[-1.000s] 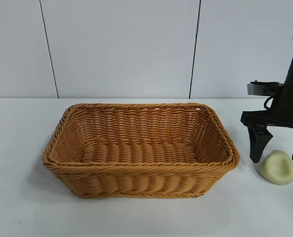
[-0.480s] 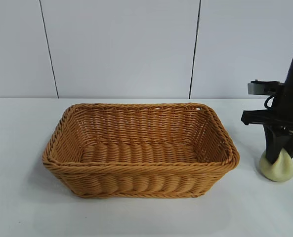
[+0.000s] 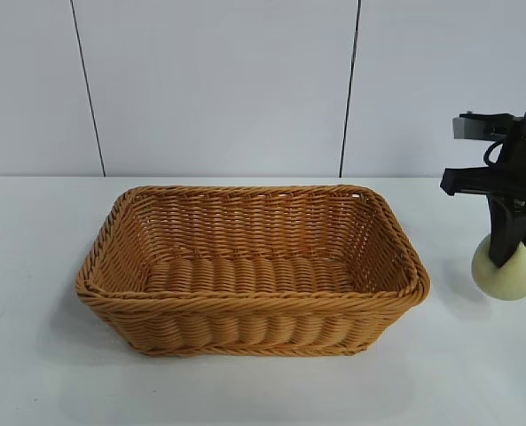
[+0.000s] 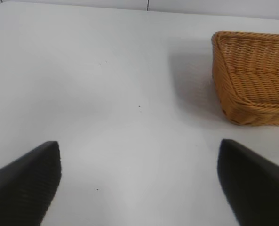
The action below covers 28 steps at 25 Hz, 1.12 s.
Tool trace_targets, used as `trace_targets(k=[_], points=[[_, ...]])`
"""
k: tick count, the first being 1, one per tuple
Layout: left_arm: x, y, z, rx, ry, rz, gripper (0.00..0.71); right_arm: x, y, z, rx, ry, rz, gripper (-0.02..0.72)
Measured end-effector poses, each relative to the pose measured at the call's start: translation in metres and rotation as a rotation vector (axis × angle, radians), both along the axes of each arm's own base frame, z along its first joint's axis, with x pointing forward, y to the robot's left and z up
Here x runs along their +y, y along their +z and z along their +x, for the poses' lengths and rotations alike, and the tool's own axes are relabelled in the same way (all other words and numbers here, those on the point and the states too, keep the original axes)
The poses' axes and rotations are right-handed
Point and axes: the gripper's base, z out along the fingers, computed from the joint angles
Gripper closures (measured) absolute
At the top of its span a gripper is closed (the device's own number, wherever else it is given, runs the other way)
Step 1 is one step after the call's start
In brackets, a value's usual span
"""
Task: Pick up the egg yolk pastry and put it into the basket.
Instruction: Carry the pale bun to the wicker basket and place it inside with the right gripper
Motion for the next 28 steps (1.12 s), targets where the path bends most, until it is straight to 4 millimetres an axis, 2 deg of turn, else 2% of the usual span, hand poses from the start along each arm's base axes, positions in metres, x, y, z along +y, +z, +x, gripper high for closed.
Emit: trace_targets(k=[8,13,17,19,24,28], points=[[0.000,0.000,0.000,0.000,0.000,0.000,0.015,0.003,0.056,-0.009,-0.135,-0.017,0.040,0.703],[0.000,0.000,0.000,0.000,0.000,0.000,0.015,0.015,0.104,-0.001,-0.255,0.028,0.062,0.703],[0.000,0.000,0.000,0.000,0.000,0.000,0.015,0.044,0.131,0.005,-0.338,0.107,0.081,0.703],[0.000,0.000,0.000,0.000,0.000,0.000,0.015,0.062,0.138,0.004,-0.357,0.155,0.092,0.703],[0.000,0.000,0.000,0.000,0.000,0.000,0.015,0.117,0.138,-0.010,-0.355,0.274,0.131,0.703],[0.000,0.000,0.000,0.000,0.000,0.000,0.015,0.162,0.128,-0.020,-0.349,0.364,0.162,0.703]])
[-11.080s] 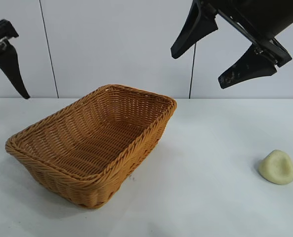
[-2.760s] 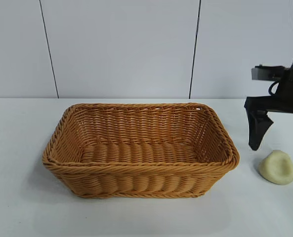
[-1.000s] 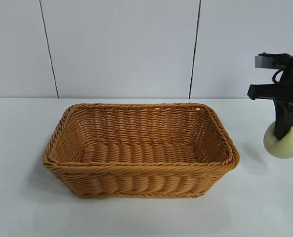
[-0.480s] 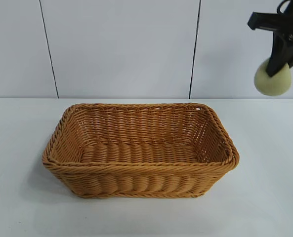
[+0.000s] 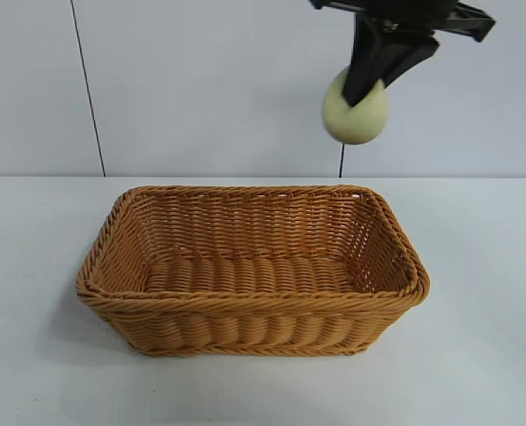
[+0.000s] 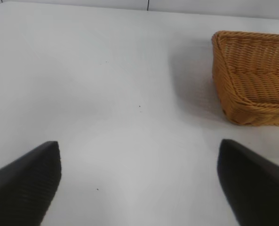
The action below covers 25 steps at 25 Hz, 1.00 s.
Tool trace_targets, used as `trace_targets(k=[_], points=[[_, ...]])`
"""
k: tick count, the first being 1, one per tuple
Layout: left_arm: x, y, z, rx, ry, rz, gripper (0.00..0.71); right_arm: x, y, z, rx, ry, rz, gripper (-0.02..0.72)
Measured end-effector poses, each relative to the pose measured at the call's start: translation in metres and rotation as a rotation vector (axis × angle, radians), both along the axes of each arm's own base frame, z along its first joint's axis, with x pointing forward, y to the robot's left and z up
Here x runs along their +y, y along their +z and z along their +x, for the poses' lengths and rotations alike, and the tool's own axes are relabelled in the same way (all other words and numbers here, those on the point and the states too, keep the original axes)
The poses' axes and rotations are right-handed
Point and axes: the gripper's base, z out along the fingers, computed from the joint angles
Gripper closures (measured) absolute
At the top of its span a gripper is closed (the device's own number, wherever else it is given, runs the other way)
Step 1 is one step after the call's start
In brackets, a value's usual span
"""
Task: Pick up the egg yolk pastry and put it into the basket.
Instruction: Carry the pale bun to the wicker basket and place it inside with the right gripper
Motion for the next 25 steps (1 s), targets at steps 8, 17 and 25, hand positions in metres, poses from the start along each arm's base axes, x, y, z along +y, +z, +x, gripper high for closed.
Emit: trace_targets(k=[8,17,25], points=[[0.000,0.000,0.000,0.000,0.000,0.000,0.015,0.054,-0.060,0.003,0.068,0.080,-0.026,0.703],[0.000,0.000,0.000,0.000,0.000,0.000,0.015,0.062,-0.125,0.015,0.187,0.076,-0.096,0.508],[0.000,0.000,0.000,0.000,0.000,0.000,0.015,0.061,-0.104,0.018,0.180,0.102,-0.134,0.202]])
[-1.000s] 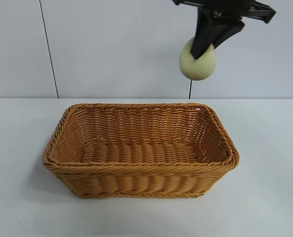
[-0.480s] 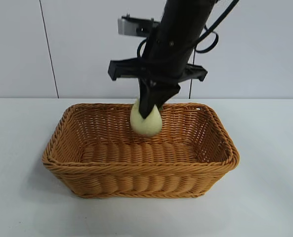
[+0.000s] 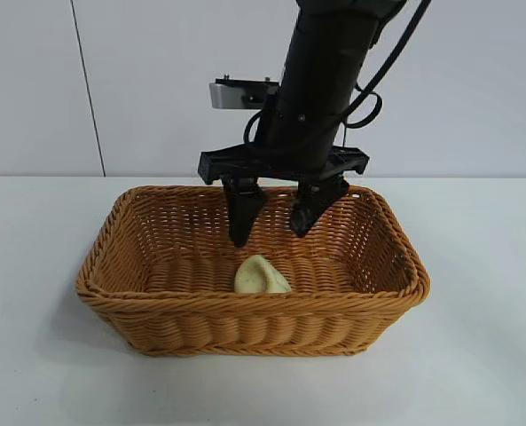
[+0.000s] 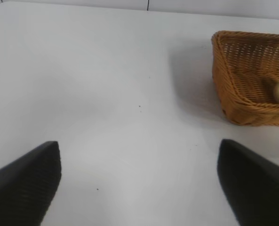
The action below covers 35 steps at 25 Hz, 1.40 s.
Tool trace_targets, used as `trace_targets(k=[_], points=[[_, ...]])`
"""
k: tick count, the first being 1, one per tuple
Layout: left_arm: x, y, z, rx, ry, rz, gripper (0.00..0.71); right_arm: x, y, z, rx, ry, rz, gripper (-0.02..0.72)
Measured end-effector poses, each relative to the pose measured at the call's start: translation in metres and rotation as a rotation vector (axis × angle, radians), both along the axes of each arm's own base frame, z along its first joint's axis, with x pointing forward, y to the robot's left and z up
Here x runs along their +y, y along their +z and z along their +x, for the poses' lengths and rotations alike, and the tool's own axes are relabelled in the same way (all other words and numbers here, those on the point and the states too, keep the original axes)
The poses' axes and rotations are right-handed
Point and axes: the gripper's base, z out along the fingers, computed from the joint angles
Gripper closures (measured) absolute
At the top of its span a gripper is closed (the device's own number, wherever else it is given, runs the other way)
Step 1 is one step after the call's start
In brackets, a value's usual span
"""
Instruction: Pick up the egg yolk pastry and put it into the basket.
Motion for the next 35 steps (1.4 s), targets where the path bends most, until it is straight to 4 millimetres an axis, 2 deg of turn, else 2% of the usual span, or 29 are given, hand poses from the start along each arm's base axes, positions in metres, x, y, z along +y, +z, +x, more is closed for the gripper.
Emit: trace_targets(k=[8,10,13,16,22,26,28,32,35], points=[[0.000,0.000,0.000,0.000,0.000,0.000,0.015,-0.010,0.063,0.022,-0.140,-0.015,-0.138,0.185],[0.000,0.000,0.000,0.000,0.000,0.000,0.015,-0.018,0.075,0.029,-0.174,-0.041,-0.148,0.185],[0.000,0.000,0.000,0.000,0.000,0.000,0.015,-0.040,0.085,0.040,-0.191,-0.097,-0.154,0.176],[0.000,0.000,0.000,0.000,0.000,0.000,0.015,-0.073,0.086,0.053,-0.172,-0.173,-0.173,0.176],[0.000,0.000,0.000,0.000,0.000,0.000,0.015,-0.159,0.086,0.077,-0.137,-0.380,-0.153,0.167],[0.000,0.000,0.000,0.000,0.000,0.000,0.015,-0.216,0.085,0.083,-0.113,-0.507,-0.118,0.167],[0.000,0.000,0.000,0.000,0.000,0.000,0.015,-0.238,0.085,0.083,-0.110,-0.554,-0.119,0.167],[0.000,0.000,0.000,0.000,0.000,0.000,0.015,-0.270,0.085,0.082,-0.105,-0.622,-0.120,0.167],[0.000,0.000,0.000,0.000,0.000,0.000,0.015,-0.280,0.085,0.081,-0.104,-0.641,-0.121,0.167]])
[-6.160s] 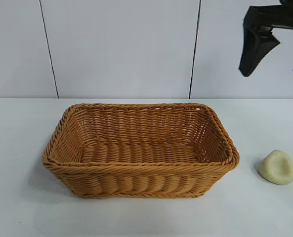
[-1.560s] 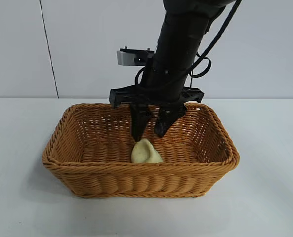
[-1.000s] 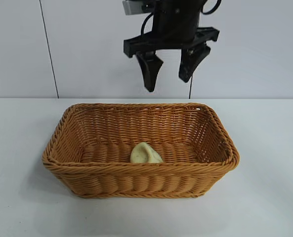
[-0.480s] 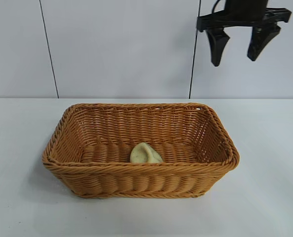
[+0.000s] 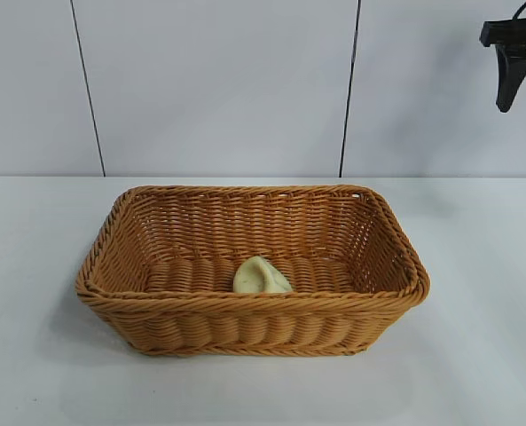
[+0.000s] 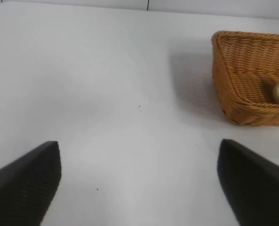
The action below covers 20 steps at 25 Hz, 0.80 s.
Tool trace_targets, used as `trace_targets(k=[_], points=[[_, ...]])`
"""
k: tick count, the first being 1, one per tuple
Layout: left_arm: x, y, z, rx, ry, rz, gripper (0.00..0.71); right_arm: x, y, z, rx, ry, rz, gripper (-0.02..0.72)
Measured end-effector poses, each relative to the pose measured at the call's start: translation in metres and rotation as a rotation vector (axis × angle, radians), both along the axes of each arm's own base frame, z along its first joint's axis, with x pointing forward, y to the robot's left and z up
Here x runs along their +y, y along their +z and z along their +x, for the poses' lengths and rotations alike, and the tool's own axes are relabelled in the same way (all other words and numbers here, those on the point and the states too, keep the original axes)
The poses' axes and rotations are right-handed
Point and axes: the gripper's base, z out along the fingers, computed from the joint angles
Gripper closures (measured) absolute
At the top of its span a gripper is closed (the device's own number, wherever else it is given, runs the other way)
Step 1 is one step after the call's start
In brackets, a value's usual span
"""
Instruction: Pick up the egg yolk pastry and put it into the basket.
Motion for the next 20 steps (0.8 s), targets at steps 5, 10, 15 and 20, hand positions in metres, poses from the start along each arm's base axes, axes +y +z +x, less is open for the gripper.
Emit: trace_targets(k=[5,10,15,20], points=[[0.000,0.000,0.000,0.000,0.000,0.000,0.015,0.003,-0.002,-0.001,0.005,0.018,0.034,0.167],[0.000,0.000,0.000,0.000,0.000,0.000,0.015,0.032,-0.016,-0.008,0.062,0.109,0.074,0.167],[0.000,0.000,0.000,0.000,0.000,0.000,0.014,0.063,-0.014,-0.017,0.082,0.187,0.059,0.167],[0.000,0.000,0.000,0.000,0.000,0.000,0.014,0.065,0.002,-0.025,0.048,0.178,0.046,0.167]])
